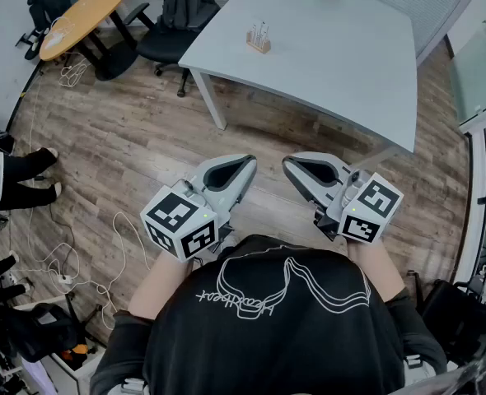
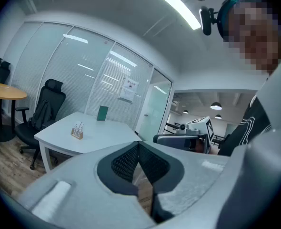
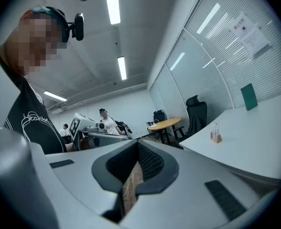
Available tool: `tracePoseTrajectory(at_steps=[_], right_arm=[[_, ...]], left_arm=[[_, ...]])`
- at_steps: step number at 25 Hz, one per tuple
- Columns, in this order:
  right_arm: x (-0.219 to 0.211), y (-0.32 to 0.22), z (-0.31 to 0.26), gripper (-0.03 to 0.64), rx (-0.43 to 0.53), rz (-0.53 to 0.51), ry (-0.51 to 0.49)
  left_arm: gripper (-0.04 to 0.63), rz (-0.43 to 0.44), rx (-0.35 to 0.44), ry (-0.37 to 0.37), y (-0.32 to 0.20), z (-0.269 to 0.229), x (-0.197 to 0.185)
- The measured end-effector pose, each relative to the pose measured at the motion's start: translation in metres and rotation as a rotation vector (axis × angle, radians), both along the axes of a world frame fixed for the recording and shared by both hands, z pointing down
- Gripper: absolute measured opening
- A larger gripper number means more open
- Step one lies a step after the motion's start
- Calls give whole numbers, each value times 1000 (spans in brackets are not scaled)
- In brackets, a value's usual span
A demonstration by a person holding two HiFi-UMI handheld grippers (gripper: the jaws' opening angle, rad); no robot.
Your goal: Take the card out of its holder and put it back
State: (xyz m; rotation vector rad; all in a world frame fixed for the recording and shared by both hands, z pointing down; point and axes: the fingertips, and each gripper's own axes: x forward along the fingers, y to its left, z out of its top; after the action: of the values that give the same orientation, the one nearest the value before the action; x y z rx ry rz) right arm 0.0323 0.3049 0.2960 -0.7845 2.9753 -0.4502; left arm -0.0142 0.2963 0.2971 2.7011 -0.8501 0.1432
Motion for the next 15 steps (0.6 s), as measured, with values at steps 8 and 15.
tracePoseTrajectory(at_steps=[8, 15], right_arm=[[12, 18, -11, 9, 2, -26, -33], [24, 32, -18, 9, 12, -30, -23]], left_arm=[[12, -7, 21, -1, 21, -10, 13], [12, 5, 66, 10, 37, -20, 28]])
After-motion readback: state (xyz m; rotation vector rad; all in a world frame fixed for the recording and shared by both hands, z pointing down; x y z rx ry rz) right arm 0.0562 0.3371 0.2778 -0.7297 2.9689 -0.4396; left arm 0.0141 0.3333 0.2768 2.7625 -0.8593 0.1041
